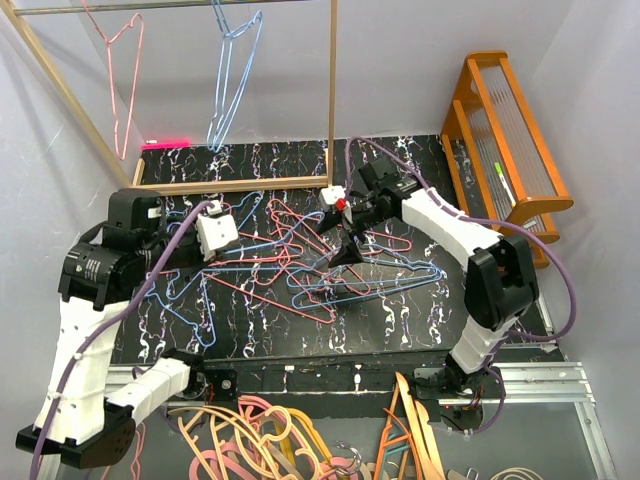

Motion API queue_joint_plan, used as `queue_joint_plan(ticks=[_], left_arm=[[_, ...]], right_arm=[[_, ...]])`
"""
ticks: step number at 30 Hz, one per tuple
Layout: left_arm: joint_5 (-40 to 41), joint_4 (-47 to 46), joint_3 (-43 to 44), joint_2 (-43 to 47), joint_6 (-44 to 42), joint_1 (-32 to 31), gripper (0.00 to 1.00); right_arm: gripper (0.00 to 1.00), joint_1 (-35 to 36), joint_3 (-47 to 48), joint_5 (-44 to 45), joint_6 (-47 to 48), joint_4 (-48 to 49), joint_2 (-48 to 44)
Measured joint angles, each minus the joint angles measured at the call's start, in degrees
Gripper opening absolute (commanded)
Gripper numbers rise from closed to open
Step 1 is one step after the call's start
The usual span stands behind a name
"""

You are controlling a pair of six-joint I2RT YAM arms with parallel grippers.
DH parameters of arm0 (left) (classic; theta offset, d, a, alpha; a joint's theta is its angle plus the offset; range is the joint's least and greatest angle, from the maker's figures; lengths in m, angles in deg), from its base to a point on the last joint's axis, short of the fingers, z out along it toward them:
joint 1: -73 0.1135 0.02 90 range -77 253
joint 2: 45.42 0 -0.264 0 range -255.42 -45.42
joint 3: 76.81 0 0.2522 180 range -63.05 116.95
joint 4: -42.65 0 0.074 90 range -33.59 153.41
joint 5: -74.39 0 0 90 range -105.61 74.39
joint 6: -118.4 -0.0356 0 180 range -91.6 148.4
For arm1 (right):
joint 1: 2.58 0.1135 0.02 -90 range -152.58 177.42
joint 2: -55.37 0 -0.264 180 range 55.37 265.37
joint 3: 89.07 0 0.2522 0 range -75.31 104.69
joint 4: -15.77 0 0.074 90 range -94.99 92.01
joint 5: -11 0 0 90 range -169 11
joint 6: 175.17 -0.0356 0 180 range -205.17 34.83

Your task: Organize the hangers

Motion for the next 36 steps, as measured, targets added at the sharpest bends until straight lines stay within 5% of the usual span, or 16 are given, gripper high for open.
queue_joint_plan(ticks=[8, 15, 18, 25, 32, 36], left_arm=[[-0.1, -2.8, 6.3, -3.6, 4.7, 0.0, 0.00], [-2.4, -6.2, 4.5, -2.5, 10.7, 0.0, 0.00], [-3.5, -8.3, 3.6, -2.5, 12.1, 0.0, 0.00], [-3.7, -14.4, 0.9, -2.7, 13.4, 0.3, 0.00], [0.0, -18.4, -1.9, -1.3, 10.8, 1.0, 0.00], [1.6, -17.2, -4.5, 0.0, 8.8, 0.7, 0.15]], right_arm=[[0.98, 1.8, 0.5, -1.2, -7.0, 6.5, 3.3], [0.97, 1.1, -5.3, -0.2, -31.1, 32.8, -2.1], [0.78, 2.1, -4.5, 0.2, -38.7, 41.6, -1.4], [0.09, 3.9, 3.8, -1.8, -48.3, 49.5, 3.9], [0.08, 3.5, 3.7, -6.3, -45.6, 45.8, 3.9], [0.08, 3.3, 3.8, -7.9, -42.4, 40.4, 3.3]])
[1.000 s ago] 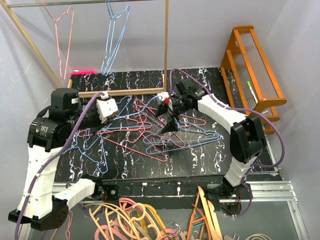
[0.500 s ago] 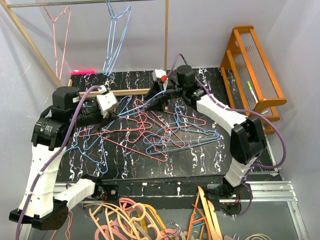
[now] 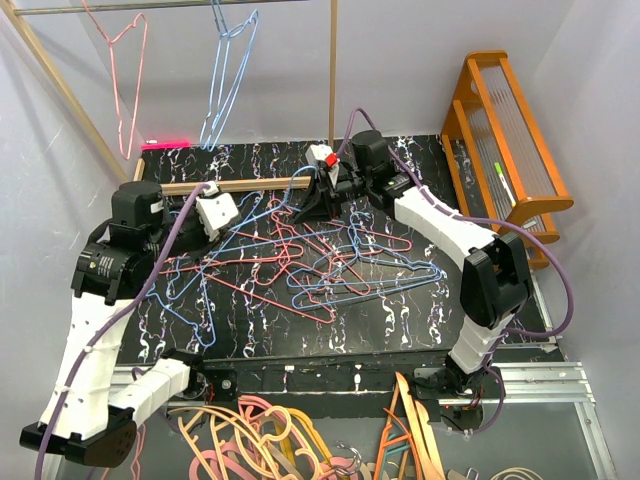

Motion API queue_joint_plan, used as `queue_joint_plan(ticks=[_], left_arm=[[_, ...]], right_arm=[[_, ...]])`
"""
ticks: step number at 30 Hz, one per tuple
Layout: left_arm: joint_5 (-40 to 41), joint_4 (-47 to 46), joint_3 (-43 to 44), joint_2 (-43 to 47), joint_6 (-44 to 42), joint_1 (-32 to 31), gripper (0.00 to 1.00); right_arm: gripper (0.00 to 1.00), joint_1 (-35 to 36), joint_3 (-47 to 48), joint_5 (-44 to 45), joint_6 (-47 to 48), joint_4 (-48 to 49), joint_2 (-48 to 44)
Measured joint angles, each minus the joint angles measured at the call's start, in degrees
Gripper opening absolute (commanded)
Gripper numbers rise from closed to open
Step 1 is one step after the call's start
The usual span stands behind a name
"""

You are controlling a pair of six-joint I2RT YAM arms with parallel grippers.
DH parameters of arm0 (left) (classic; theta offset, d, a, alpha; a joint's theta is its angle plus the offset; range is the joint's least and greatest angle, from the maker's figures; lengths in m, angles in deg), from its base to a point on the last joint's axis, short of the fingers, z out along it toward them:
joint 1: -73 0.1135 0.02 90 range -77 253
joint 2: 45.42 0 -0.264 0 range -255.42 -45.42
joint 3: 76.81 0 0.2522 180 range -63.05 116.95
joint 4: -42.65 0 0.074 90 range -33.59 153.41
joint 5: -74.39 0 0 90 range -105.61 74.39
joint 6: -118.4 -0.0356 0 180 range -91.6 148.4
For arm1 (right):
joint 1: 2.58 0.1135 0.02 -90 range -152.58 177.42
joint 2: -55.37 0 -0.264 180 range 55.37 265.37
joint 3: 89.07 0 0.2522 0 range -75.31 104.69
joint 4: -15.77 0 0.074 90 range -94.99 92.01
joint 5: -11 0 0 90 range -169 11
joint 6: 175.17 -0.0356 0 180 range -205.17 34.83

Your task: Organize the hangers

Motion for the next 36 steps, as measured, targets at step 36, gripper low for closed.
queue_joint_plan(ticks=[36], left_arm=[[-1.4, 10.2, -19.8, -1.8, -4.3, 1.1, 0.54]], right_arm=[[0.08, -5.5, 6.2, -0.1, 24.8, -31.9, -3.2]])
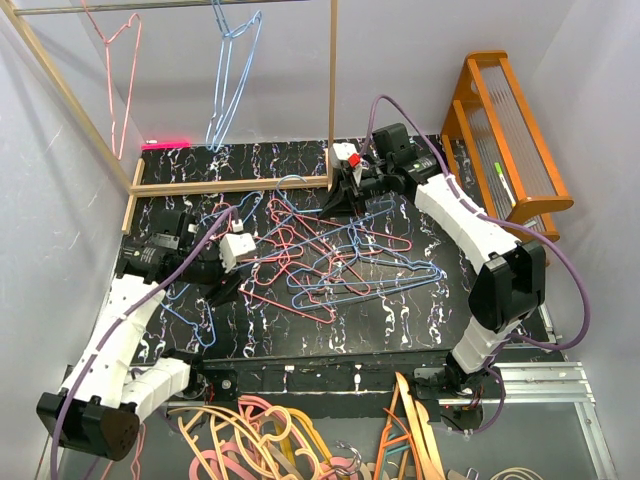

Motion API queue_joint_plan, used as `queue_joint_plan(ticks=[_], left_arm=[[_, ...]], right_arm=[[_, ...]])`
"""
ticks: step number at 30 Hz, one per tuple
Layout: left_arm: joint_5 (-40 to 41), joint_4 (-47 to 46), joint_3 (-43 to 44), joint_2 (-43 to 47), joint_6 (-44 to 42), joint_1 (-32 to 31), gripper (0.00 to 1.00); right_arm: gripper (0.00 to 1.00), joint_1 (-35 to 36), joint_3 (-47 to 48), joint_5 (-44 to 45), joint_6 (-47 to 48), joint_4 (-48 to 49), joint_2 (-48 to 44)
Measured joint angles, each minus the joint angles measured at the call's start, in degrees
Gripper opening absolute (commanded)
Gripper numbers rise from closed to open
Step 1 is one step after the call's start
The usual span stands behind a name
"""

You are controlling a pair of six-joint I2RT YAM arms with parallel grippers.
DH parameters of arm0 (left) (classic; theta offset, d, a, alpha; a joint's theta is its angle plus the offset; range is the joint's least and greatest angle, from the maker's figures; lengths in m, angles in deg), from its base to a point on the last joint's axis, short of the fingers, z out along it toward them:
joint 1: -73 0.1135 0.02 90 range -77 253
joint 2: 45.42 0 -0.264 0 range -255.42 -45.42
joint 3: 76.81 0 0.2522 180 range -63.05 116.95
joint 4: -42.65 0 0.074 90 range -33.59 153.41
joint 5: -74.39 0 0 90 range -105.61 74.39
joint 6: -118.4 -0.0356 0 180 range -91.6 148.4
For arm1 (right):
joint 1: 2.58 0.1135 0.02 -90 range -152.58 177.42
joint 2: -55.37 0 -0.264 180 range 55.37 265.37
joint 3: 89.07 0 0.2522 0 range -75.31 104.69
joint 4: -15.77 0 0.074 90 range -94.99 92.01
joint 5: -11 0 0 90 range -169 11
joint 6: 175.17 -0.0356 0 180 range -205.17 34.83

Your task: Organize the hangers

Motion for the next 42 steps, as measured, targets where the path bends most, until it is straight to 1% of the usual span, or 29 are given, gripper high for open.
queue_joint_plan(ticks=[4, 8, 11, 15, 18, 24, 27, 32, 35, 36, 38, 40, 42], left_arm=[[-1.0, -5.9, -2.7, -0.5, -0.3, 3.1, 0.54], [-4.7, -11.8, -3.0, -1.0, -1.8, 7.8, 0.54], [-8.4, -13.8, -2.8, -0.9, -3.8, 11.1, 0.54], [-13.1, -14.0, -2.6, -1.0, -7.8, 14.2, 0.53], [-16.6, -11.8, -2.3, -2.5, -11.5, 15.5, 0.51], [-22.8, -0.5, 4.0, -13.7, -23.3, 16.6, 0.50], [-23.7, 4.6, 4.5, -16.9, -29.4, 17.4, 0.50], [-24.1, 9.0, 4.5, -18.1, -35.3, 18.1, 0.52], [-24.1, 7.8, 4.0, -17.8, -35.8, 18.1, 0.53], [-24.0, 5.1, 2.1, -17.2, -34.9, 18.1, 0.53], [-23.6, 2.6, 0.2, -16.2, -33.6, 18.1, 0.54], [-23.1, -1.7, -2.8, -15.0, -31.5, 18.1, 0.52], [-22.8, -4.9, -4.5, -14.8, -30.0, 18.1, 0.48]], right_arm=[[0.08, -0.1, 1.2, -0.6, 0.9, -1.7, 0.0], [0.08, -0.1, 1.8, -0.9, 2.7, -4.7, 0.0], [0.08, -0.1, 2.2, -0.8, 5.1, -7.8, 0.0], [0.08, -0.1, 2.2, -0.5, 7.8, -11.1, -0.2], [0.08, -0.1, 2.2, -0.1, 8.5, -12.3, -0.3], [0.08, -0.1, 2.6, 0.8, 8.5, -12.3, -0.4], [0.08, -0.1, 3.0, 1.0, 7.9, -12.0, -0.4], [0.08, -0.1, 3.2, 1.2, 5.6, -10.2, -0.5], [0.08, -0.1, 3.2, 1.4, 3.7, -8.5, -0.5], [0.08, -0.1, 3.2, 1.4, 3.1, -8.1, -0.5], [0.08, -0.1, 3.2, 1.4, 1.8, -7.0, -0.5], [0.08, -0.1, 3.3, 1.4, 0.6, -6.3, -0.5], [0.08, -0.1, 3.8, 1.4, -0.2, -5.9, -0.5]])
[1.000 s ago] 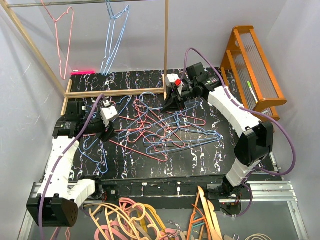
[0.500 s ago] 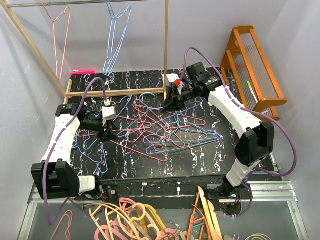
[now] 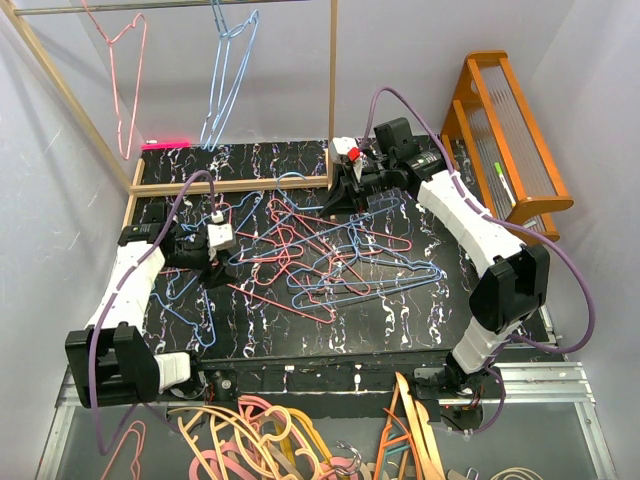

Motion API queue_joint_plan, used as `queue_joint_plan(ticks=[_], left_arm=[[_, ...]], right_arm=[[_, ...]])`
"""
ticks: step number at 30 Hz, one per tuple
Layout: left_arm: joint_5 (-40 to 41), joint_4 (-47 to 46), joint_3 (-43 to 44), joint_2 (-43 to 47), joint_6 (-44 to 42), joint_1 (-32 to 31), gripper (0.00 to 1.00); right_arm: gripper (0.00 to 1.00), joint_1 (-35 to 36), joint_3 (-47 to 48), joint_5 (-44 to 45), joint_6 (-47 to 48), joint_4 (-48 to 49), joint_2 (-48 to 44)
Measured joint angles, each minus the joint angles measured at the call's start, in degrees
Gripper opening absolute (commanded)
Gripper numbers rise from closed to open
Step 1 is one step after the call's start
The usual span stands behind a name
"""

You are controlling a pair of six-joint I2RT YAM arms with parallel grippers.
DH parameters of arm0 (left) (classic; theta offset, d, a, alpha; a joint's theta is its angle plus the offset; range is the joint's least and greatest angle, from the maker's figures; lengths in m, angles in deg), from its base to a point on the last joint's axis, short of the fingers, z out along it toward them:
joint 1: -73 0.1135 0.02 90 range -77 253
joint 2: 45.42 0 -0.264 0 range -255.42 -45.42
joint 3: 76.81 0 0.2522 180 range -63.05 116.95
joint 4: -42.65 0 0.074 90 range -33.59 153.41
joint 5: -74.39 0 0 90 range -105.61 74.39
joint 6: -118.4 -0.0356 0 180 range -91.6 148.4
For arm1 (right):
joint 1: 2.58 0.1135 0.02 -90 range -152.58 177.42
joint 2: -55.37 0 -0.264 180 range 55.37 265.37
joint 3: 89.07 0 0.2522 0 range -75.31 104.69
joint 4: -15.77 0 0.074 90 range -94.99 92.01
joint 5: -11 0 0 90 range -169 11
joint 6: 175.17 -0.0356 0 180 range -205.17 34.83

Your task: Organize the hangers

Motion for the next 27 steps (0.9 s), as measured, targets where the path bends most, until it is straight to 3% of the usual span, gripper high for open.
queue_joint_plan(ticks=[6, 8, 11, 12, 16, 20, 22, 25, 26, 27], left_arm=[[-0.1, -5.8, -0.5, -3.4, 1.9, 0.0, 0.10], [-0.3, -7.2, -0.5, -4.2, 2.5, 0.0, 0.11], [-0.5, -8.5, 0.1, -4.2, 4.1, 0.0, 0.34], [-0.7, -8.8, 0.5, -4.2, 4.3, 0.0, 0.37], [-1.6, -9.7, 1.8, -3.4, 6.7, 0.0, 0.42], [-2.4, -11.1, 1.8, -1.6, 9.6, 0.0, 0.21], [-3.0, -11.5, 1.8, -1.1, 10.5, 0.0, 0.00], [-3.6, -10.4, 2.3, -1.5, 9.6, 0.0, 0.00], [-3.9, -8.9, 2.8, -1.9, 8.0, 0.0, 0.00], [-4.4, -6.8, 3.7, -2.6, 6.1, 0.0, 0.00]], right_arm=[[0.08, 0.0, 2.3, -0.2, -2.1, 0.5, 0.0], [0.08, 0.0, 2.4, -0.5, -2.6, 0.6, 0.0], [0.08, 0.0, 2.4, -0.5, -3.3, 0.6, 0.1], [0.08, 0.0, 2.4, -0.5, -3.4, 0.6, 0.1], [0.08, 0.0, 2.4, -0.6, -3.5, 0.6, 0.1], [0.08, 0.0, 2.4, -0.7, -3.7, 1.2, 0.6], [0.08, 0.0, 2.4, -0.7, -4.0, 1.6, 1.0], [0.08, 0.0, 2.4, -0.7, -4.6, 2.1, 1.3], [0.13, 0.0, 2.4, -0.7, -4.9, 2.6, 1.3], [0.28, 0.0, 2.4, -0.7, -5.2, 3.0, 1.3]])
